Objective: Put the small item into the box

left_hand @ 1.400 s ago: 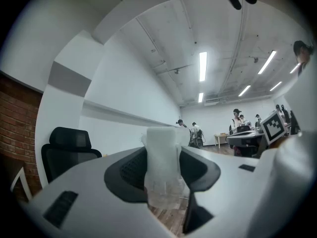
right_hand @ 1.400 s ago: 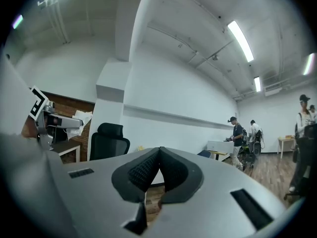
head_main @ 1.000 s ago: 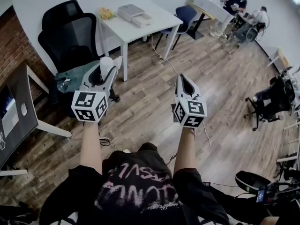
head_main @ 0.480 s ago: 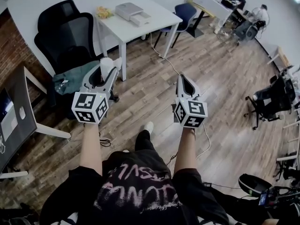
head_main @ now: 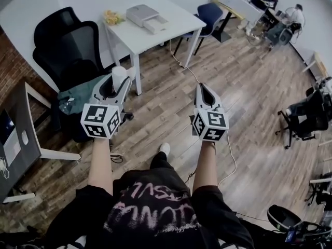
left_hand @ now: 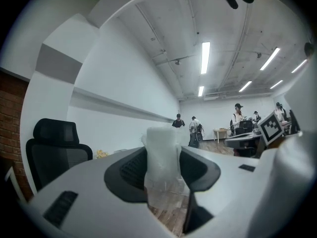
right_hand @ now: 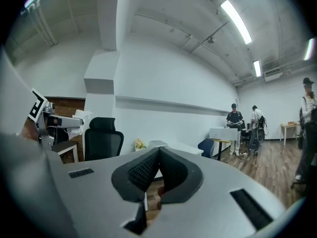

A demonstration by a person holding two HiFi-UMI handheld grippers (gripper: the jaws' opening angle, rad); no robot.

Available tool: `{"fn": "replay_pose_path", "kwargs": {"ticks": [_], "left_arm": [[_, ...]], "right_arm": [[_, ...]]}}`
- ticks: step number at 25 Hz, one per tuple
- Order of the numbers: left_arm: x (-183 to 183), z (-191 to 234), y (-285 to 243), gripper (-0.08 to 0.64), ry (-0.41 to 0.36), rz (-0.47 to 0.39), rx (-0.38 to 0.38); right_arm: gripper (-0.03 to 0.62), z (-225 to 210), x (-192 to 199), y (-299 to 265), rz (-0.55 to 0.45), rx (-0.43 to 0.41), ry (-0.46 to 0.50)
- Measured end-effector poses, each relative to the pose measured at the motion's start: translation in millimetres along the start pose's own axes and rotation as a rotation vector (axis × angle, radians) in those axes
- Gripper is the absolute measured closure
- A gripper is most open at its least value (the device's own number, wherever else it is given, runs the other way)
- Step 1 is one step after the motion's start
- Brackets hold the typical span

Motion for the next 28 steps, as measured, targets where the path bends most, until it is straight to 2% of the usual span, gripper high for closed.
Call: {"fn": "replay_pose_path", "kwargs": {"ticks": [15, 20, 28], "left_arm": [[-32, -8, -167, 0.377, -0.062, -0.008, -0.064], [-30, -10, -202, 0.377, -0.058, 0.003, -0.064], [-20, 22, -265, 0.377, -0.064, 0.016, -0.067]], "right_arm": [[0.581, -120, -20, -137, -0.046, -0.085, 0.030], [0.581, -140, -17, -164, -0.039, -0.103, 0.033], [0.581, -156, -6, -235, -0.025, -0.113, 0.040]]}}
Point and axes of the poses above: the fingertips, and each gripper's own axes: y backward along the fingers, z to its left, x out of its underside, the point moved 7 cm from there along y, backward along the fingers, and after that the axes turned 6 degrees about y, right-handed, at the moved point
